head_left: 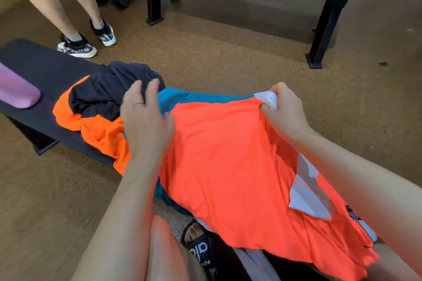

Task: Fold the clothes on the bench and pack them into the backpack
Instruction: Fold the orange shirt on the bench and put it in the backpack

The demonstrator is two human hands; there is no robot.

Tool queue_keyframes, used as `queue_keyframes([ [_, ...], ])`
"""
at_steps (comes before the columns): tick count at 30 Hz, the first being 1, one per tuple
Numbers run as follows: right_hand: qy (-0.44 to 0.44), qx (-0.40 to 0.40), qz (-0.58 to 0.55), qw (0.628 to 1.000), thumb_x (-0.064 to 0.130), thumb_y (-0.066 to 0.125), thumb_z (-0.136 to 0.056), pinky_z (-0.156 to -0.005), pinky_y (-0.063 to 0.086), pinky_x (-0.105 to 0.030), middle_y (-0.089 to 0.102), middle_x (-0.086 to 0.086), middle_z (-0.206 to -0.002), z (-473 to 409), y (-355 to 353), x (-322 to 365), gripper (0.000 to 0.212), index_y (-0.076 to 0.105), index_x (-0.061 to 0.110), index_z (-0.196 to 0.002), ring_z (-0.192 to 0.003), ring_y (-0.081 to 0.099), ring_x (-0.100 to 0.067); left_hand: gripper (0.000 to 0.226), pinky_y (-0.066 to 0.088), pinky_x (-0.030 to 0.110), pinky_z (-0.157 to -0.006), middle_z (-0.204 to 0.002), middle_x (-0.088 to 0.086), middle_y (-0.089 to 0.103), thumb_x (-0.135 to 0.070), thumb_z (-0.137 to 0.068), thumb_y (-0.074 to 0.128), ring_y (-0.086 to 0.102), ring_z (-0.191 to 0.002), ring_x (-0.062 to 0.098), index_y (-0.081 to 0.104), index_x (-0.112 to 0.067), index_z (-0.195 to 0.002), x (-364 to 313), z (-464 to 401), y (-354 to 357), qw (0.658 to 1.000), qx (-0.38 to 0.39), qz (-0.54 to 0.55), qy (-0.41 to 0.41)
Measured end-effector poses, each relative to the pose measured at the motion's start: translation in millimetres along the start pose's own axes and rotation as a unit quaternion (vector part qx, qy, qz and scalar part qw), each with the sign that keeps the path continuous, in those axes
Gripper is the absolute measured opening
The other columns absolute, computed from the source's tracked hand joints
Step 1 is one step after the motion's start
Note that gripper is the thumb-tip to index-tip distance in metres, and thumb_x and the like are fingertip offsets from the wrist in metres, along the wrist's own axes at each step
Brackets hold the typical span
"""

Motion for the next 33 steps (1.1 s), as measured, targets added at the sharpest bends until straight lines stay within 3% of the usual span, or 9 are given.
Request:
queue_keyframes([
  [3, -0.018, 0.019, 0.005, 1.0, 0.015, 0.062, -0.081, -0.058, 0.033, -0.022, 0.057, -0.002, -0.091, 3, 0, 7, 0.019, 0.051, 0.013, -0.096, -0.082, 0.052, -0.02, 0.058, 0.024, 0.052, -0.121, -0.16, 0.016, 0.032, -0.039, -0.098, 0.045, 0.03, -0.147, 0.036, 0.039, -0.025, -0.154, -54, 9, 34, 0.973, 0.16, 0.021, 0.163],
  [5, -0.037, 0.028, 0.002, 0.999, 0.013, 0.064, -0.079, -0.059, 0.034, -0.025, 0.058, -0.001, -0.091, 8, -3, 9, 0.023, 0.052, 0.015, -0.098, -0.083, 0.052, -0.02, 0.058, 0.006, 0.051, -0.125, -0.169, 0.007, 0.011, -0.051, -0.104, 0.034, 0.009, -0.155, 0.029, 0.021, -0.036, -0.159, -63, 28, 69, 0.937, 0.306, -0.028, 0.168],
  [7, -0.066, 0.033, 0.007, 0.997, 0.008, 0.063, -0.077, -0.065, 0.037, -0.033, 0.059, -0.003, -0.092, 14, -8, 7, 0.024, 0.052, 0.015, -0.098, -0.085, 0.054, -0.022, 0.061, -0.002, 0.05, -0.124, -0.17, 0.003, 0.001, -0.059, -0.103, 0.027, -0.001, -0.156, 0.027, 0.011, -0.042, -0.159, -51, 35, 86, 0.926, 0.349, -0.067, 0.126],
  [13, -0.003, 0.053, 0.081, 0.995, 0.012, 0.063, -0.079, -0.077, 0.05, -0.043, 0.064, -0.003, -0.097, 23, -22, -23, 0.031, 0.052, 0.019, -0.107, -0.091, 0.059, -0.03, 0.059, 0.013, 0.051, -0.121, -0.166, 0.004, 0.022, -0.057, -0.1, 0.039, 0.02, -0.151, 0.029, 0.032, -0.034, -0.154, -34, 21, 82, 0.953, 0.287, -0.061, 0.074],
  [16, 0.06, 0.079, 0.029, 0.995, 0.016, 0.069, -0.077, -0.082, 0.052, -0.041, 0.066, -0.001, -0.097, 18, -19, -26, 0.04, 0.056, 0.024, -0.113, -0.093, 0.062, -0.027, 0.054, 0.028, 0.049, -0.112, -0.147, 0.012, 0.046, -0.047, -0.096, 0.055, 0.041, -0.134, 0.034, 0.048, -0.023, -0.143, -50, 9, 72, 0.977, 0.2, -0.012, 0.067],
  [19, 0.054, 0.075, -0.027, 0.995, 0.006, 0.067, -0.073, -0.081, 0.051, -0.035, 0.067, 0.002, -0.101, 16, -22, -19, 0.044, 0.06, 0.027, -0.112, -0.095, 0.063, -0.022, 0.064, 0.031, 0.048, -0.114, -0.149, 0.012, 0.046, -0.039, -0.092, 0.061, 0.041, -0.137, 0.032, 0.042, -0.02, -0.15, -68, -5, 71, 0.982, 0.156, 0.062, 0.085],
  [24, -0.035, 0.049, -0.067, 0.996, -0.009, 0.053, -0.074, -0.081, 0.044, -0.018, 0.067, 0.007, -0.106, 16, -39, -3, 0.059, 0.057, 0.027, -0.12, -0.102, 0.06, -0.011, 0.071, 0.012, 0.048, -0.124, -0.163, 0.006, 0.031, -0.033, -0.096, 0.054, 0.023, -0.152, 0.024, 0.023, -0.02, -0.16, -88, -23, 87, 0.975, 0.175, 0.067, 0.118],
  [28, -0.07, 0.103, -0.091, 0.988, -0.012, 0.052, -0.068, -0.08, 0.045, -0.018, 0.069, 0.016, -0.105, 16, -39, 4, 0.076, 0.05, 0.033, -0.13, -0.098, 0.061, -0.008, 0.063, 0.007, 0.046, -0.124, -0.155, 0.008, 0.045, -0.037, -0.1, 0.045, 0.03, -0.149, 0.021, 0.026, -0.019, -0.157, -95, -28, 102, 0.966, 0.233, 0.05, 0.102],
  [33, 0.047, 0.239, -0.148, 0.959, 0.013, 0.079, -0.075, -0.061, 0.053, -0.027, 0.07, 0.007, -0.102, 21, -11, -15, 0.09, 0.033, 0.039, -0.148, -0.072, 0.065, -0.004, 0.039, 0.04, 0.043, -0.102, -0.112, 0.012, 0.067, -0.042, -0.096, 0.049, 0.06, -0.113, 0.031, 0.058, -0.012, -0.119, -106, -54, 105, 0.959, 0.265, 0.027, 0.1],
])
Point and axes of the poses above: each hand's wrist, its own z-axis away from the middle knuckle, its own y-axis out of the palm, x = y × z, the point moved 5 cm from there along -z, towards the middle knuckle
